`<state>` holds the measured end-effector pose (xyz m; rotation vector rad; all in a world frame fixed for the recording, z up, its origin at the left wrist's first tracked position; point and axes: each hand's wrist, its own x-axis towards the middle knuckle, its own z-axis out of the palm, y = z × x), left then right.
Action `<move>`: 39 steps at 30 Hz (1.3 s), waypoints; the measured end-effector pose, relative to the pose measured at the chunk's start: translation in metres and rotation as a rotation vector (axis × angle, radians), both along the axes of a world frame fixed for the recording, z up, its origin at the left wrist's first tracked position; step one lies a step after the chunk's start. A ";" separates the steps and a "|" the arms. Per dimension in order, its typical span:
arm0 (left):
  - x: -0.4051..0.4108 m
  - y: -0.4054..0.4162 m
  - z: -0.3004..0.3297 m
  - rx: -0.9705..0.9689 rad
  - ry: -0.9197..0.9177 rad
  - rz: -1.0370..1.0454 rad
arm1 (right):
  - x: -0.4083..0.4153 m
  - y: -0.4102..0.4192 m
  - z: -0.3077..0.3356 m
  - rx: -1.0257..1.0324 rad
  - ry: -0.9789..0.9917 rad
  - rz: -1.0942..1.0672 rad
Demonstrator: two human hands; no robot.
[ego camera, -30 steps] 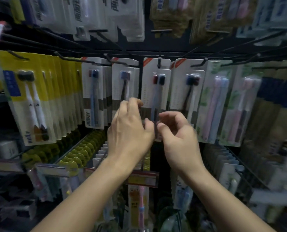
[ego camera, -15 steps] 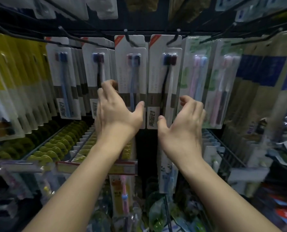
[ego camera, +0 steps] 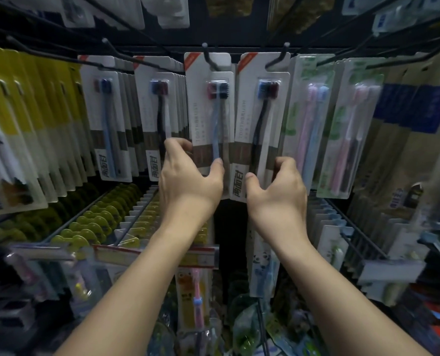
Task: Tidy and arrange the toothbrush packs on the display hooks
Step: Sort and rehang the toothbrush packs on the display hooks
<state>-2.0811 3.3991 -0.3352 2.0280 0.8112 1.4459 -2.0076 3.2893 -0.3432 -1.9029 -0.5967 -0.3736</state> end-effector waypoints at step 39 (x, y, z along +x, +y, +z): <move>-0.038 -0.011 -0.011 -0.017 -0.151 -0.068 | -0.007 -0.018 -0.009 0.066 -0.107 -0.029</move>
